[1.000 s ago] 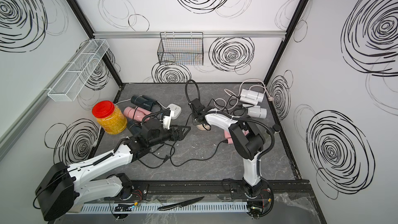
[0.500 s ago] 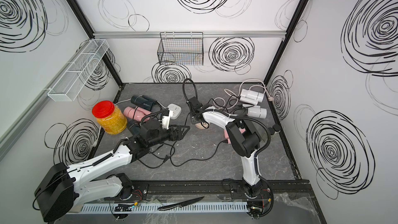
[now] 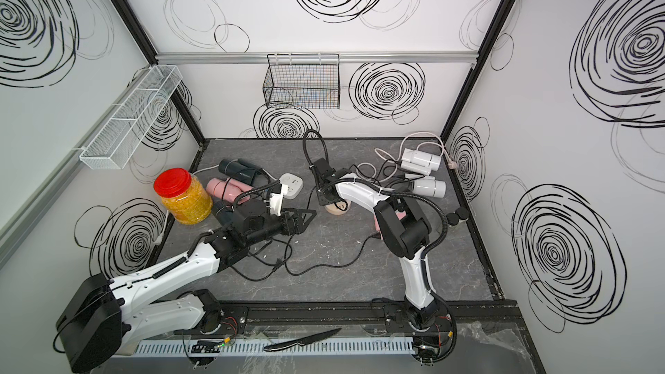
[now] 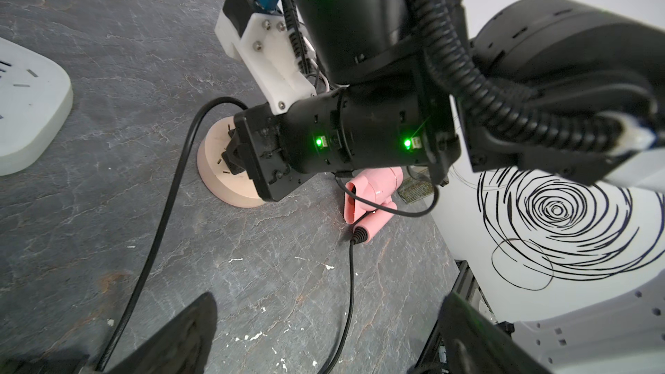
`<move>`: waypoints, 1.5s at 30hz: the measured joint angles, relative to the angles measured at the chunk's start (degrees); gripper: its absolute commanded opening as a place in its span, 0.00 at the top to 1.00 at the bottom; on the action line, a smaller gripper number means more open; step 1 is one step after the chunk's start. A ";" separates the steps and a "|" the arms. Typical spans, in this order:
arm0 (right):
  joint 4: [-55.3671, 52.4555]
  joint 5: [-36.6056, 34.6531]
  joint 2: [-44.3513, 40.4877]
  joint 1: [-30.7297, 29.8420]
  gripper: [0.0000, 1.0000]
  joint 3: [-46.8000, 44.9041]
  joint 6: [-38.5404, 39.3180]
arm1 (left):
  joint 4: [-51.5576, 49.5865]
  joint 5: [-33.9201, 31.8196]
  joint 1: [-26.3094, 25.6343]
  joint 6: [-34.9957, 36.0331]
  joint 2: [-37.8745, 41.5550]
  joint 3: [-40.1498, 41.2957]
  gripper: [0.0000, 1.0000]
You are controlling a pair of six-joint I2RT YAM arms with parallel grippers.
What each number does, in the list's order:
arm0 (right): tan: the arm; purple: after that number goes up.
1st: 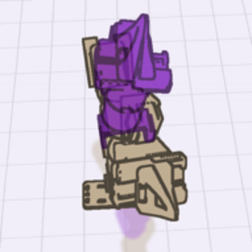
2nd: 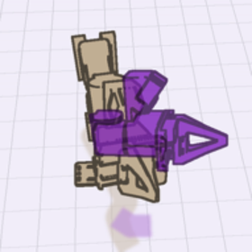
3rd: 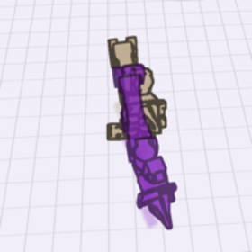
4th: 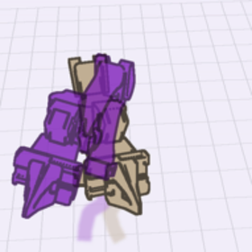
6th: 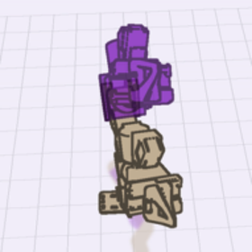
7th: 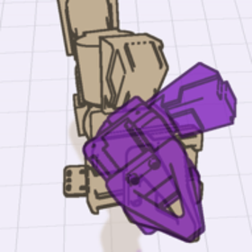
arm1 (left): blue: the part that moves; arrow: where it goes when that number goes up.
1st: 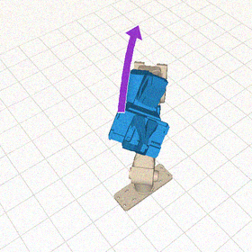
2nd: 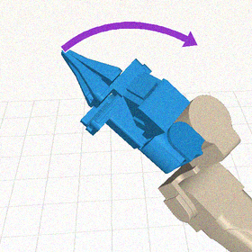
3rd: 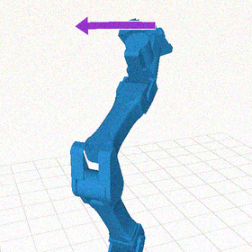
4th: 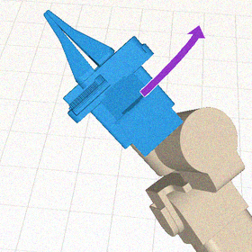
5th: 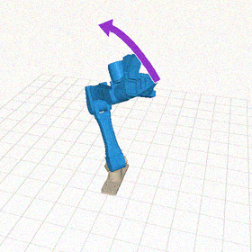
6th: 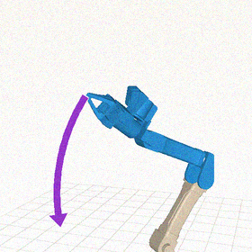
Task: Charge the blow dryers
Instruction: Insert the plug into the socket.
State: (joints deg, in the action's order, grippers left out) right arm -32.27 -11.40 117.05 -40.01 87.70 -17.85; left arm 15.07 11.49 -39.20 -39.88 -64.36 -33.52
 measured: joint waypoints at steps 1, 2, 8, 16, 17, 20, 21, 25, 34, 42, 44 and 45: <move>0.31 0.20 -0.11 0.09 0.97 -0.26 -0.04 | -0.02 0.00 0.00 0.00 0.11 0.15 0.01; 0.61 0.61 -0.28 0.26 0.97 -0.57 -0.11 | -0.04 0.00 0.00 0.02 0.20 0.24 0.01; 4.09 6.10 -1.99 2.43 0.96 -3.65 -1.07 | -0.17 0.00 0.28 0.02 0.85 0.33 0.01; 1.29 3.19 -0.24 0.72 0.97 -0.55 -1.16 | -0.17 0.02 0.48 0.00 1.01 0.39 0.01; 1.33 2.27 0.00 0.63 0.97 -0.31 -1.16 | -0.17 0.02 0.48 0.00 1.01 0.39 0.01; 1.81 1.62 -0.15 0.74 0.97 -0.70 -1.36 | -0.17 0.00 0.48 0.00 1.09 0.39 0.01; 2.03 1.70 -0.37 1.07 0.97 -1.01 -1.40 | -0.20 0.00 0.48 0.02 1.14 0.39 0.01; 2.25 2.25 -0.66 2.40 0.97 -1.49 -1.38 | -0.35 0.02 0.48 0.02 1.18 0.39 0.01; 3.39 0.76 -1.18 11.76 0.97 -2.43 -0.04 | -0.48 0.02 0.48 0.02 1.18 0.39 0.01; 2.01 0.07 0.24 15.08 0.94 0.20 1.25 | -1.16 0.02 0.48 0.04 1.16 0.39 0.01; 1.09 0.15 1.53 15.89 0.93 2.25 1.27 | -1.33 0.04 0.50 0.04 1.09 0.39 0.01; 0.55 0.13 2.43 16.31 0.92 3.61 1.27 | -1.38 0.04 0.50 0.04 1.03 0.37 0.01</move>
State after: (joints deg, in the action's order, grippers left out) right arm -31.73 -11.27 119.48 -23.70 91.31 -16.58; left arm 13.69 11.53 -38.70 -39.83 -63.33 -33.15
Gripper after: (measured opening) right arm 0.139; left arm 0.992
